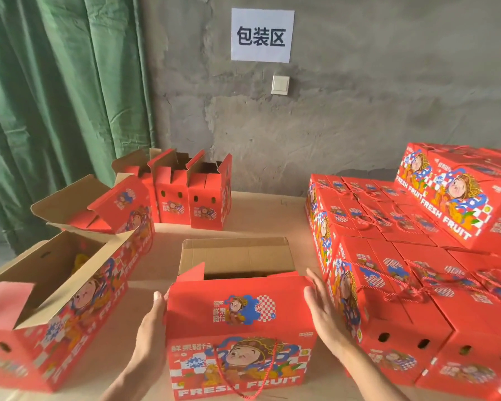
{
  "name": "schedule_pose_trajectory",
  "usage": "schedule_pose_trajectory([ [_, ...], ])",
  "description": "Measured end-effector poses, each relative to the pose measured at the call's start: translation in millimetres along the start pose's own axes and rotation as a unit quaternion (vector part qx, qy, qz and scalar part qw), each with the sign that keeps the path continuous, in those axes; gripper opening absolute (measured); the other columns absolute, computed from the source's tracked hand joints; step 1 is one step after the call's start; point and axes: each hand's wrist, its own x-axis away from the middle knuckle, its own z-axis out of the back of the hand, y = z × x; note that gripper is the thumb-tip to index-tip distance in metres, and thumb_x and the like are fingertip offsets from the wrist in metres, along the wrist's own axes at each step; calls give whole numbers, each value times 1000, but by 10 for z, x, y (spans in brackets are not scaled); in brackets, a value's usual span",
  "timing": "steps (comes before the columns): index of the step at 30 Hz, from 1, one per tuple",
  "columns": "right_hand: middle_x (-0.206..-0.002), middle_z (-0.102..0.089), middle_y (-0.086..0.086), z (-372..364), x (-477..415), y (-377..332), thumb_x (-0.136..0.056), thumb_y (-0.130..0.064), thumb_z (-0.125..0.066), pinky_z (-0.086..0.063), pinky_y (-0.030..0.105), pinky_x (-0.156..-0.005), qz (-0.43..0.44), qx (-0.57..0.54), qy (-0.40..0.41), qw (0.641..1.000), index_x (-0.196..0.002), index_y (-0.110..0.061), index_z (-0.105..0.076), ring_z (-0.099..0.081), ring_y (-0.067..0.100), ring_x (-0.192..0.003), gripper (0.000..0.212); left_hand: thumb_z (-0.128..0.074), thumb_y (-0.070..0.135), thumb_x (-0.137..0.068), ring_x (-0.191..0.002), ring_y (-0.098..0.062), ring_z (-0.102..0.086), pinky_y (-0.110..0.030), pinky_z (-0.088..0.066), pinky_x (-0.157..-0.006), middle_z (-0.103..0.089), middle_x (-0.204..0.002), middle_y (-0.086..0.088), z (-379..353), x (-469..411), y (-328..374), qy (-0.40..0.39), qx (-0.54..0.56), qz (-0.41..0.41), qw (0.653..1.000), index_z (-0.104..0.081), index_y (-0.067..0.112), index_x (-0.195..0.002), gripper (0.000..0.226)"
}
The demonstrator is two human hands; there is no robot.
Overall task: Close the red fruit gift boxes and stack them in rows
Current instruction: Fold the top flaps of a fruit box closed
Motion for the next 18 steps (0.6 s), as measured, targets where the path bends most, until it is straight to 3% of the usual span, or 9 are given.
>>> schedule_pose_trajectory([
  [2,-140,-35,-18,-127,11,51,-101,-19,-39,-24,-1,-94,25,19,61,998,-139,-27,-36,-34,-17,-120,39,-42,44,-96,-105,-11,-61,-40,-48,-90,-63,-121,7,-61,97,-30,-25,-81,-86,993,-59,38,-121,30],
  [3,-136,-44,-12,-168,7,59,-100,-12,-41,-26,0,-94,26,43,90,995,-134,-19,-46,-41,-7,-122,36,-46,34,-97,-116,-9,-51,-39,-42,-98,-49,-132,12,-72,106,-72,-22,-140,-124,982,-42,38,-137,41],
  [5,-119,-60,1,-197,0,106,-97,-4,-46,-35,7,-93,39,67,125,989,-118,-8,-61,-54,14,-114,26,-48,19,-97,-113,-13,-49,-36,-41,-94,-44,-132,11,-104,137,-100,10,-241,-188,952,-25,33,-147,57],
  [8,-117,-57,7,-195,-13,109,-94,0,-50,-37,18,-95,34,74,120,989,-107,-3,-64,-51,18,-115,20,-48,15,-96,-111,-27,-56,-41,-44,-91,-56,-131,-4,-106,98,-118,22,-335,-223,915,-49,17,-135,38],
  [10,-122,-51,1,-188,11,74,-96,-5,-49,-35,19,-93,-8,42,105,994,-109,-5,-63,-46,16,-120,19,-49,13,-96,-119,-28,-52,-40,-41,-96,-55,-132,-10,-99,96,-109,17,-363,-228,903,-54,12,-129,34],
  [12,-112,-56,-6,-180,29,26,-97,-12,-47,-43,29,-84,-53,12,85,995,-111,-10,-60,-57,21,-108,19,-52,12,-94,-124,-26,-48,-38,-40,-98,-49,-138,-12,-92,107,-99,9,-378,-240,894,-54,7,-127,33],
  [13,-108,-58,-6,-179,41,-1,-98,-14,-47,-45,28,-77,-69,2,81,994,-112,-11,-59,-59,19,-97,19,-53,12,-94,-124,-24,-46,-37,-40,-97,-42,-144,-12,-92,113,-88,4,-379,-245,893,-55,6,-126,33],
  [15,-104,-59,-4,-190,92,-45,-98,-13,-47,-42,11,-64,-91,-25,88,992,-112,-9,-57,-54,5,-83,18,-56,12,-92,-123,-14,-40,-34,-39,-96,-27,-152,-6,-55,66,-70,-7,-381,-260,887,-57,6,-122,31],
  [18,-92,-50,-9,-287,242,-93,-98,-11,-45,-35,3,-57,-126,-46,99,986,-110,-7,-53,-48,3,-80,15,-57,8,-91,-124,-20,-46,-33,-37,-98,-48,-137,-6,23,-63,-28,-16,-391,-275,878,-61,4,-116,26],
])
